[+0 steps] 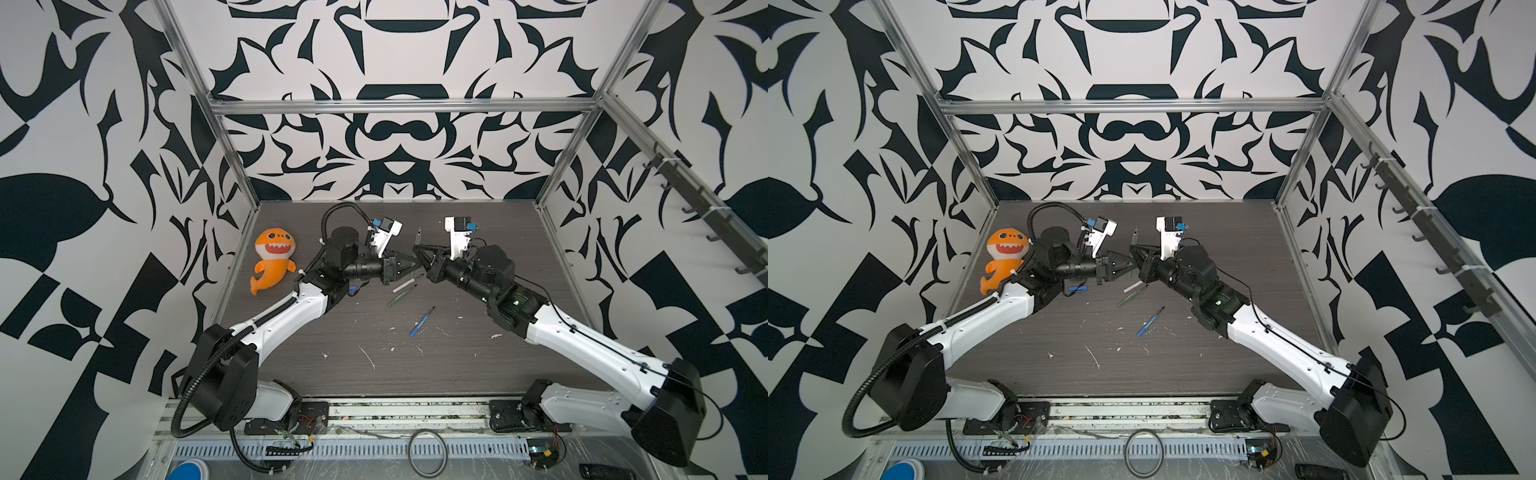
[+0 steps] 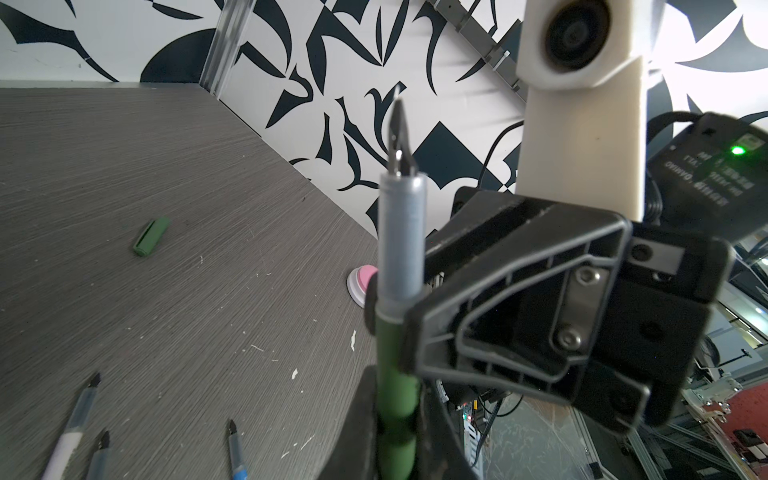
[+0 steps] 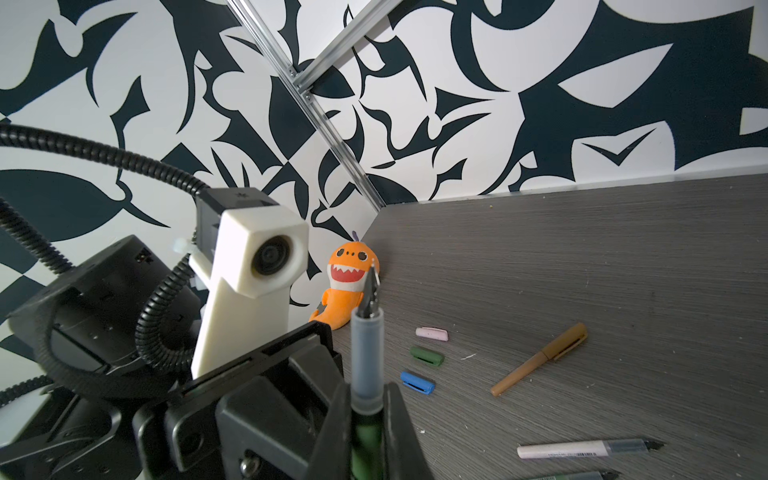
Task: Insert the pens into the pen caps
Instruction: 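Pass the green pen from the right gripper into the left gripper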
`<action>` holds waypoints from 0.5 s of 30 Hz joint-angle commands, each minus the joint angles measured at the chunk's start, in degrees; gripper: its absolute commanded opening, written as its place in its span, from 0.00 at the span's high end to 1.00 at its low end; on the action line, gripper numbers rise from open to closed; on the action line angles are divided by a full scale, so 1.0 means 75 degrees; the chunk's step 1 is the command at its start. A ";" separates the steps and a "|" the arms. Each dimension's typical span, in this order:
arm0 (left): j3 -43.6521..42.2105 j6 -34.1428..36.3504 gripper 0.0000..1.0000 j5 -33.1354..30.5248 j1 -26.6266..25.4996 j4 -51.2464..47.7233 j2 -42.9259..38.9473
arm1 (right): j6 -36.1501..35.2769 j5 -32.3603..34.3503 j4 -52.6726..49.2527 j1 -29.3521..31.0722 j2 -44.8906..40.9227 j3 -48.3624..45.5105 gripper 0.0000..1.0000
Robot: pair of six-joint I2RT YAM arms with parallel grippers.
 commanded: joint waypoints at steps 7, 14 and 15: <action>0.0315 0.1094 0.93 -0.1447 -0.0034 -0.1164 -0.0320 | -0.0205 0.0735 -0.1140 0.0044 -0.0724 0.0680 0.67; 0.0280 0.2024 0.92 -0.2147 -0.0155 -0.1603 -0.0722 | -0.0990 0.2026 -0.3572 -0.0216 -0.0684 0.1645 0.64; 0.0275 0.2225 0.92 -0.2168 -0.0215 -0.1673 -0.0790 | -0.1010 0.2087 -0.4024 -0.0455 -0.0473 0.1841 0.64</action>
